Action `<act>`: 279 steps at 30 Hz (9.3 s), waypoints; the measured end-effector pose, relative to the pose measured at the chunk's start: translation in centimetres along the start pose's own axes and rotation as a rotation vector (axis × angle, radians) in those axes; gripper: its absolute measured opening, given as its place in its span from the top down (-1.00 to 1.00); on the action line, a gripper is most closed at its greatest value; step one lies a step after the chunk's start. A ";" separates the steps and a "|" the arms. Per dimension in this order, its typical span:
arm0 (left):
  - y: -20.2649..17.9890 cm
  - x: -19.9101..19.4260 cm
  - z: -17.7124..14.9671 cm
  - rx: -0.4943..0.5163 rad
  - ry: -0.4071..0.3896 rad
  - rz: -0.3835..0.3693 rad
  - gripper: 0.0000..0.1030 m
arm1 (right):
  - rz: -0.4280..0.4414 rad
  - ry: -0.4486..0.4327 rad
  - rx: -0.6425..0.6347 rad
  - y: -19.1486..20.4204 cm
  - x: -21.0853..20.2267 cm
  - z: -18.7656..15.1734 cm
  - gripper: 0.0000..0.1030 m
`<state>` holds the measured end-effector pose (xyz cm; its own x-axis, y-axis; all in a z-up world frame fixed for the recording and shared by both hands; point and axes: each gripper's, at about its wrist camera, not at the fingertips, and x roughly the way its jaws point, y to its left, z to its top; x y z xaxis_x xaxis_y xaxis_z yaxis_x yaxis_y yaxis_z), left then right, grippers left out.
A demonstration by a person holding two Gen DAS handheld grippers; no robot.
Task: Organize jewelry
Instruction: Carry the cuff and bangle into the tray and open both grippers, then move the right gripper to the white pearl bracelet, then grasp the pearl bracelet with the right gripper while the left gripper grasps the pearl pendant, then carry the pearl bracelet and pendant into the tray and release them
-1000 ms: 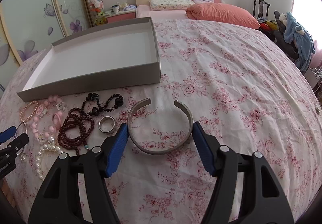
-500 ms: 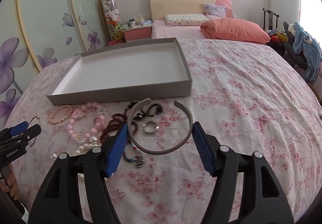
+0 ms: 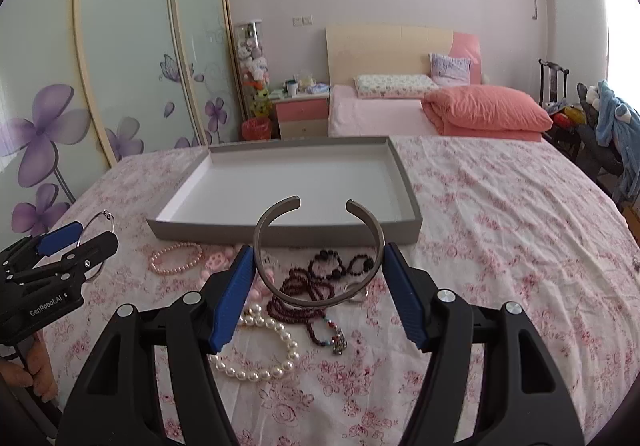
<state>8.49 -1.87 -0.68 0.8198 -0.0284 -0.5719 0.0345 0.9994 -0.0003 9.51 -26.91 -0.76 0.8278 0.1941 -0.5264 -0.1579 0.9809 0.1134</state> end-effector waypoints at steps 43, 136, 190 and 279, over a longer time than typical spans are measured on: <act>0.2 22.8 9.6 -0.065 0.257 -0.071 -0.38 | -0.016 0.285 0.068 -3.0 21.3 7.5 -0.29; -4.3 6.0 -5.8 0.139 0.274 -0.121 0.35 | -0.126 0.328 -0.043 -4.7 4.2 -6.0 0.79; 0.7 5.2 -5.6 0.043 0.256 -0.093 0.70 | -0.002 0.165 0.049 -5.3 0.9 -3.1 0.80; -0.3 19.8 10.4 -0.053 0.108 -0.063 0.34 | 0.040 0.103 0.091 -3.6 15.7 9.2 0.51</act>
<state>30.64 -2.90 -3.42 0.7507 -0.0916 -0.6543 0.0514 0.9954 -0.0804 28.03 -27.52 -1.73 0.7615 0.2382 -0.6028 -0.1366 0.9681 0.2100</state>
